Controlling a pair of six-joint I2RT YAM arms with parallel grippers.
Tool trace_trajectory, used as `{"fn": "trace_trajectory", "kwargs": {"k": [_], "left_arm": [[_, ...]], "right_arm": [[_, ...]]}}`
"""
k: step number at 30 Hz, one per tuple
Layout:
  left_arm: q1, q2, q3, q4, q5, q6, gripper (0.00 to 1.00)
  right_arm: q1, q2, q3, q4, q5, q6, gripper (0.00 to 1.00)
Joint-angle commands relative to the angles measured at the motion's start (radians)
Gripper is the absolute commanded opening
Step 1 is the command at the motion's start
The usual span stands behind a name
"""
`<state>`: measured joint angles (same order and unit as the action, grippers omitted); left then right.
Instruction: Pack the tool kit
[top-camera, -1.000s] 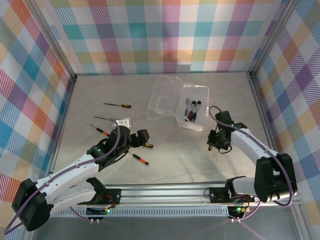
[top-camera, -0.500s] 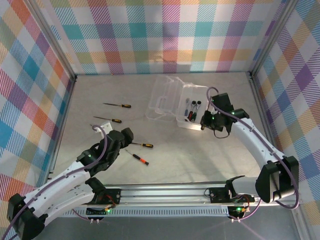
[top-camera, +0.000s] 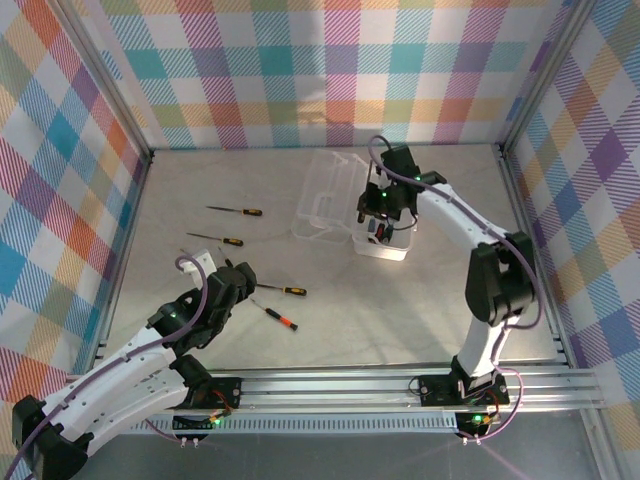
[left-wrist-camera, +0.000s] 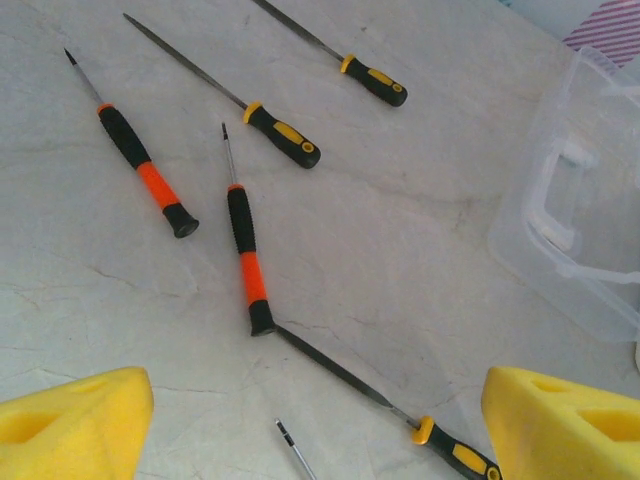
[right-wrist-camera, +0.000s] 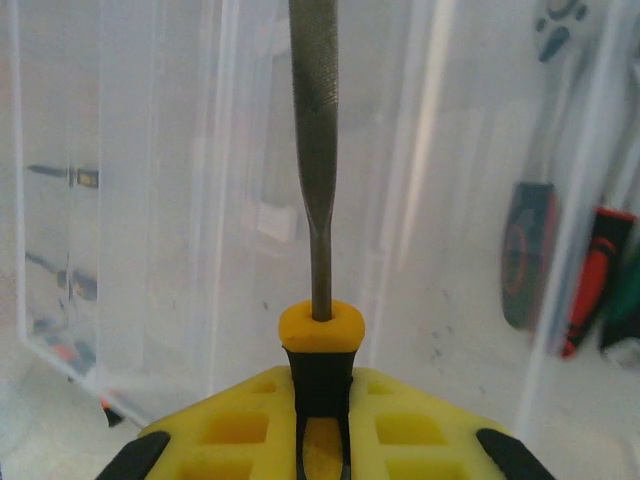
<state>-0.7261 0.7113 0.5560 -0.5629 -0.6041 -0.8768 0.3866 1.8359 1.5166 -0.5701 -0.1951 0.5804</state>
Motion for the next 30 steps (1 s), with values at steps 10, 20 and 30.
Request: {"fn": "trace_trajectory", "kwargs": {"k": [10,20,30], "left_arm": [[-0.009,-0.085,0.038,-0.084,-0.016,-0.033,0.85],[-0.009,-0.071,0.044,-0.074,-0.001,-0.033,0.85],[-0.007,-0.047,0.033,-0.016,0.054,-0.014,0.84]], "right_arm": [[-0.009,0.194,0.198,-0.008,-0.081,0.015,0.14],[-0.026,0.239,0.195,0.018,-0.246,-0.017,0.25],[-0.057,0.144,0.118,0.063,-0.360,-0.055,0.40]]}}
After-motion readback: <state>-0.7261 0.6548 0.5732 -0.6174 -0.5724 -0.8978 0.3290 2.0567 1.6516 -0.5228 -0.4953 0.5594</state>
